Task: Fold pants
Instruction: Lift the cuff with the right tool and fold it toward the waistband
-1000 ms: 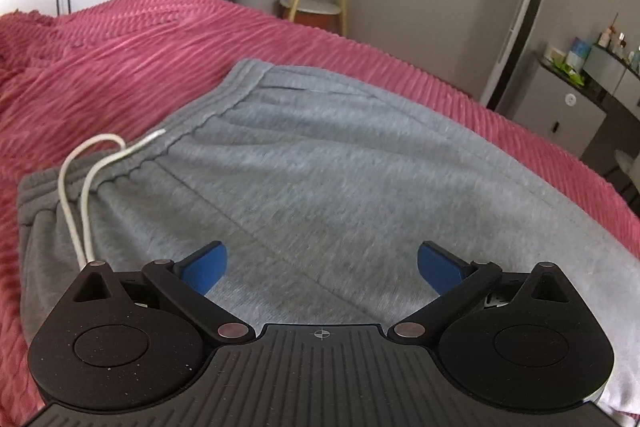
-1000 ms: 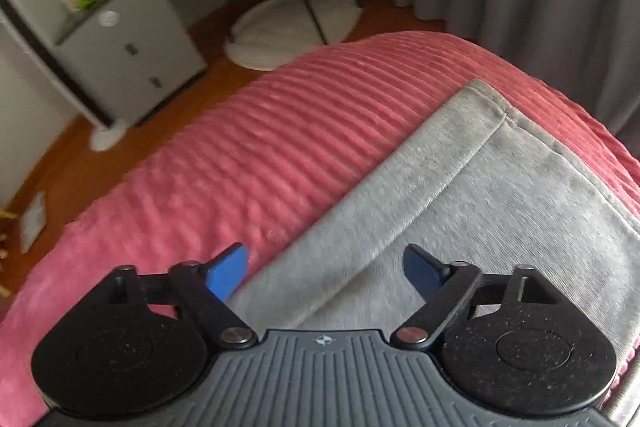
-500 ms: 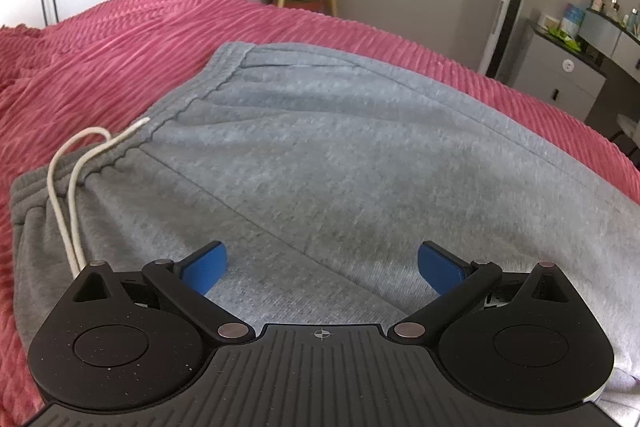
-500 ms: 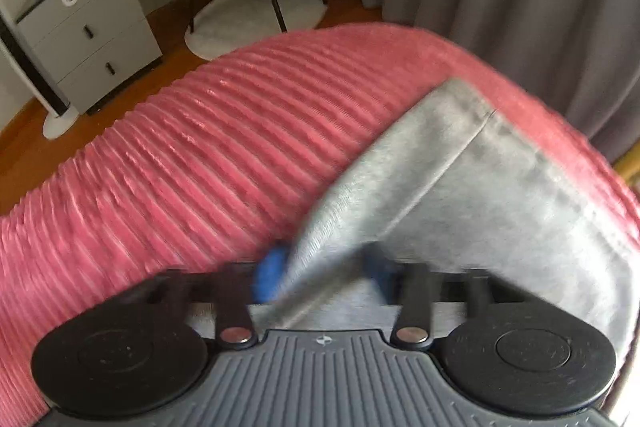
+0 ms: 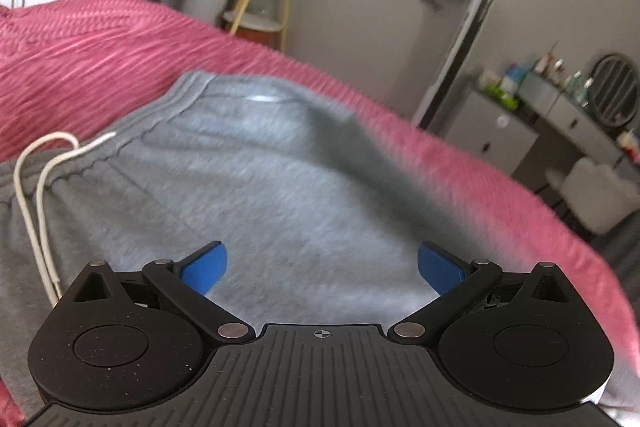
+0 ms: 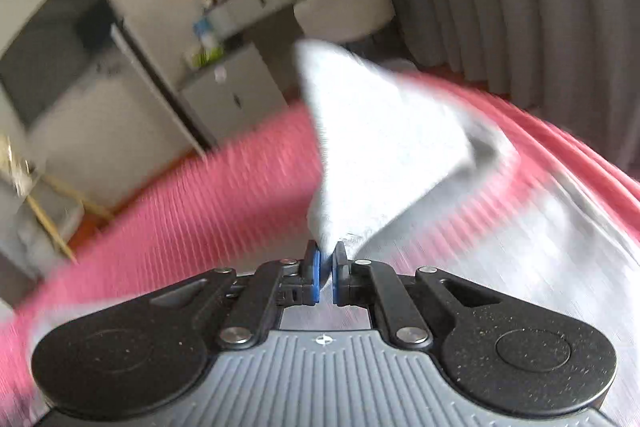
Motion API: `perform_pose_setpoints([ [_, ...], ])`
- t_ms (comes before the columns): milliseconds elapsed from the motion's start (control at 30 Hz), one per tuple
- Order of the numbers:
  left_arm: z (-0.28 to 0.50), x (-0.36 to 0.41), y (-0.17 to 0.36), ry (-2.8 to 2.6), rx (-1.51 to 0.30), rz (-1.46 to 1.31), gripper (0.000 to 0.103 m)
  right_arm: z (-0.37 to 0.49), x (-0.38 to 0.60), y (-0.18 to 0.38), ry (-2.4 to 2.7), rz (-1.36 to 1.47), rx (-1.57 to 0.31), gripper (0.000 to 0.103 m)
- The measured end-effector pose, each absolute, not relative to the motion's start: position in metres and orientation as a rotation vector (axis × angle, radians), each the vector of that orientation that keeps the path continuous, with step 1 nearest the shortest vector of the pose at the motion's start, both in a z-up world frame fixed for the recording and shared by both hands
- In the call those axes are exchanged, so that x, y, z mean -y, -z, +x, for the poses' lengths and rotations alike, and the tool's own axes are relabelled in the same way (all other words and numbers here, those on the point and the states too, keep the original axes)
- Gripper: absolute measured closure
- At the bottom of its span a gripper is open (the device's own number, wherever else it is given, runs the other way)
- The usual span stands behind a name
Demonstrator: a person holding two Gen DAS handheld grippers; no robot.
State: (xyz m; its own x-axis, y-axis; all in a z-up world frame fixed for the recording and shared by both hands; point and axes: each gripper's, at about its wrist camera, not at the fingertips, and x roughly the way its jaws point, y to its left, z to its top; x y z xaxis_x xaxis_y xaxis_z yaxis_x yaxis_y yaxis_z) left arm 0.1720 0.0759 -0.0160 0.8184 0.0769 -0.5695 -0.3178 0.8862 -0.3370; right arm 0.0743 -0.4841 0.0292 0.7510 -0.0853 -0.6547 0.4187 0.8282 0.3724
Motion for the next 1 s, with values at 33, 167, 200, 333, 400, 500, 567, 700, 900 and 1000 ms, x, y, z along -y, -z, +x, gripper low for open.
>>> perform_pose_setpoints([
  [33,0.170,-0.075,0.014,-0.201,-0.573,-0.445,0.000,0.051,0.479,-0.013,0.303,0.532,-0.706,0.098],
  [167,0.166,-0.070,0.008,-0.142,-0.594,-0.443,0.000,0.018,0.484,0.053,0.389,0.569,-0.868,0.101],
  [200,0.166,-0.070,0.008,-0.128,-0.605,-0.450,0.000,0.011,0.486,0.056,0.383,0.588,-0.819,0.101],
  [333,0.178,-0.087,0.017,-0.031,-0.693,-0.592,0.000,0.009,0.483,0.055,0.389,0.580,-0.797,0.093],
  [400,0.189,-0.098,0.021,-0.014,-0.723,-0.664,0.000,0.008,0.486,0.059,0.389,0.608,-0.788,0.091],
  [500,0.216,-0.109,0.025,-0.011,-0.753,-0.668,0.000,-0.009,0.495,0.064,0.373,0.707,-0.748,0.089],
  [567,0.236,-0.113,0.024,-0.065,-0.775,-0.627,0.000,-0.014,0.496,0.066,0.363,0.775,-0.723,0.089],
  [700,0.281,-0.123,0.028,-0.077,-0.792,-0.602,0.000,-0.021,0.503,0.073,0.344,0.876,-0.682,0.088],
  [900,0.330,-0.140,0.049,-0.034,-0.830,-0.706,0.003,-0.017,0.506,0.078,0.339,0.918,-0.661,0.088],
  [1000,0.344,-0.139,0.058,-0.065,-0.862,-0.697,0.025,-0.016,0.504,0.075,0.337,0.900,-0.661,0.082],
])
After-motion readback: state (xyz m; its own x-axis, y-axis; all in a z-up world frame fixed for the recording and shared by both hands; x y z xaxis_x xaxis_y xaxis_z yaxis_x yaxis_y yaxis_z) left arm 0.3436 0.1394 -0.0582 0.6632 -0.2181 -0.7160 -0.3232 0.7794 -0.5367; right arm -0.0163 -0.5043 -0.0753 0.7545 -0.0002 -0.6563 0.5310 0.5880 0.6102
